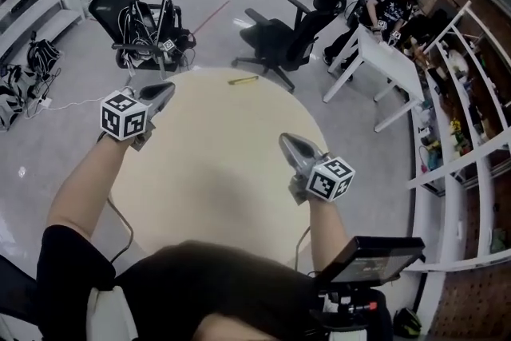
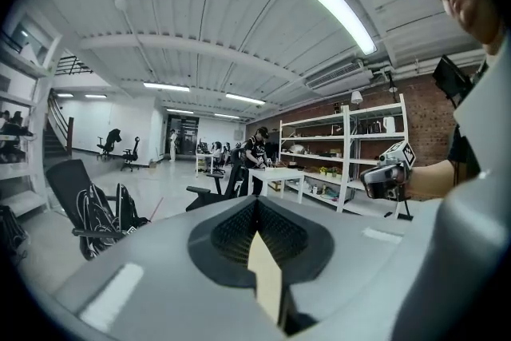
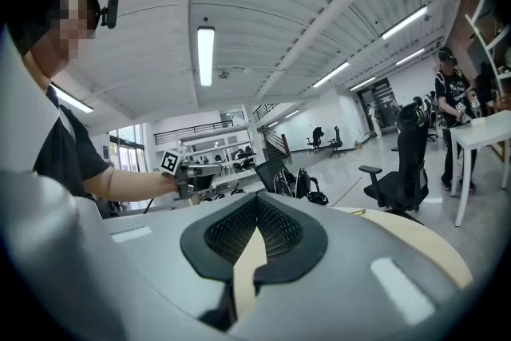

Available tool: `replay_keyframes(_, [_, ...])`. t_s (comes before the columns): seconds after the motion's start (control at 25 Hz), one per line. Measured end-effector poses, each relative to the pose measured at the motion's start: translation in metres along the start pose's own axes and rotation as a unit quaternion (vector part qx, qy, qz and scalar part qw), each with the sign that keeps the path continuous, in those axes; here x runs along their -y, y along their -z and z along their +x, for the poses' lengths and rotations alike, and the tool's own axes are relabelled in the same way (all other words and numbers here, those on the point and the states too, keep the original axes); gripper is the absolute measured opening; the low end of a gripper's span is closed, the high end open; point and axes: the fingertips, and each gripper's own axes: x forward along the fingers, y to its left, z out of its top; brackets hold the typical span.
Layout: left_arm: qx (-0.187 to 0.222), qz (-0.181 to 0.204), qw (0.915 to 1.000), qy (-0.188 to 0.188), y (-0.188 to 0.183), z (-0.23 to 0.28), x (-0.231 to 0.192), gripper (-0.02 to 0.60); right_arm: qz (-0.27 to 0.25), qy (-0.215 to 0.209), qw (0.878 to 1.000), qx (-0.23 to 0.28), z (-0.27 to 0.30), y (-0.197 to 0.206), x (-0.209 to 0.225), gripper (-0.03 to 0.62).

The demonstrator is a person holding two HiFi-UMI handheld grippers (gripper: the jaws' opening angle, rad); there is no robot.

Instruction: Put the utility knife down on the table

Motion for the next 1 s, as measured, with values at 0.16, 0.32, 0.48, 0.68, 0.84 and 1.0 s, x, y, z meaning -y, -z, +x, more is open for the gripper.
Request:
replay_keyframes(0.16, [0.016, -0.010, 0.9995, -0.027, 0.002, -0.039, 0.058, 0.000, 0.007, -0.023, 1.000, -0.006, -0.037, 0.002, -0.007, 0.015])
replay_keyframes(0.32, [0.026, -0.019, 0.9970, -0.070, 0.003, -0.080, 0.114, 0.000, 0.004, -0.053, 0.998, -0.014, -0.078, -0.003, -0.013, 0.015])
replay_keyframes(0.48, [0.048, -0.022, 0.9894, -0.135, 0.000, -0.136, 0.158, 0.000, 0.010, -0.094, 0.995, -0.013, -0.105, -0.004, -0.024, 0.015])
replay_keyframes(0.68, [0.068, -0.028, 0.9736, -0.216, 0.007, -0.207, 0.215, 0.000, 0.018, -0.158, 0.987, -0.033, -0.118, 0.014, -0.047, 0.015])
replay_keyframes(0.84, [0.077, -0.045, 0.9606, -0.263, 0.016, -0.257, 0.253, 0.000, 0.019, -0.204, 0.978, -0.048, -0.116, 0.023, -0.077, 0.015])
replay_keyframes(1.0, [0.090, -0.058, 0.9464, -0.305, 0.029, -0.305, 0.278, 0.000, 0.003, -0.253, 0.966, -0.060, -0.104, 0.027, -0.120, 0.015])
